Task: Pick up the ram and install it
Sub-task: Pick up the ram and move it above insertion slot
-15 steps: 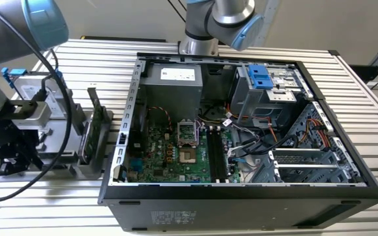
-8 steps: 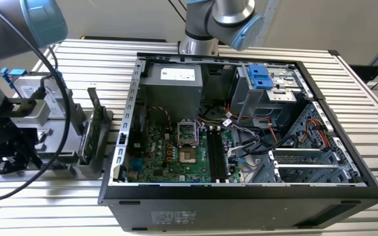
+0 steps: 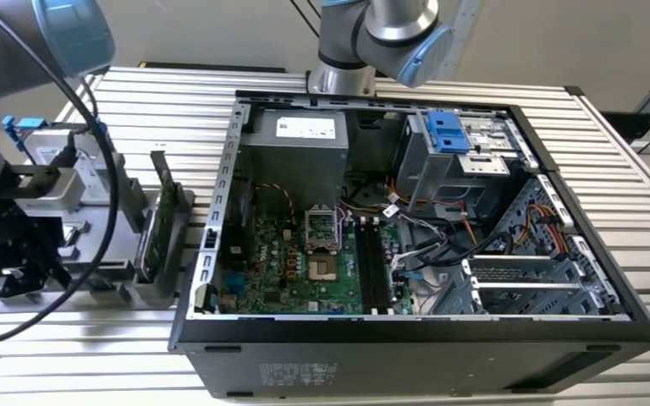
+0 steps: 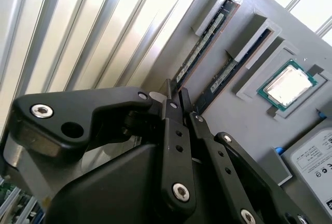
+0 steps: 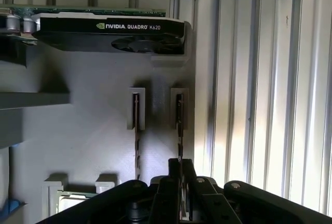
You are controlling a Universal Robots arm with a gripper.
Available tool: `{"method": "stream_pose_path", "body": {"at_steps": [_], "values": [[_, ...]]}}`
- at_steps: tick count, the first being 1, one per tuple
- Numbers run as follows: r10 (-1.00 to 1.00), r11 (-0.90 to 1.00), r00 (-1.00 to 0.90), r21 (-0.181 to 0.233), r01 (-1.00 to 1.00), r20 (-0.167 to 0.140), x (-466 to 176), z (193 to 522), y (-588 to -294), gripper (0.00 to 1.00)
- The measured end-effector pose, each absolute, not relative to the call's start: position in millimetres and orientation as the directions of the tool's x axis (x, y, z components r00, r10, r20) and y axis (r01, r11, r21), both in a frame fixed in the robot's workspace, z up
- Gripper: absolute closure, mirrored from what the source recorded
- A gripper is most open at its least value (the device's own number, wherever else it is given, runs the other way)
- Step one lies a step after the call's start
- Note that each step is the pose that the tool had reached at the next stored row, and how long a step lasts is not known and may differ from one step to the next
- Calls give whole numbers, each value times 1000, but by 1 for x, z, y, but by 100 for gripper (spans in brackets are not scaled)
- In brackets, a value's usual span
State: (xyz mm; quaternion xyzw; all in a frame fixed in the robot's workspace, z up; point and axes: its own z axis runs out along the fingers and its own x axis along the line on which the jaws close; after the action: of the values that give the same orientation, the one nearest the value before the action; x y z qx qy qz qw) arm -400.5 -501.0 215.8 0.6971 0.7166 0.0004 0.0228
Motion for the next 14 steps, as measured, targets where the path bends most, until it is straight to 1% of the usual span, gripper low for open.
{"method": "stream_pose_path", "body": {"at_steps": [14], "values": [[999,28,-27,32,999,-32,-401,220,-501,100]]}}
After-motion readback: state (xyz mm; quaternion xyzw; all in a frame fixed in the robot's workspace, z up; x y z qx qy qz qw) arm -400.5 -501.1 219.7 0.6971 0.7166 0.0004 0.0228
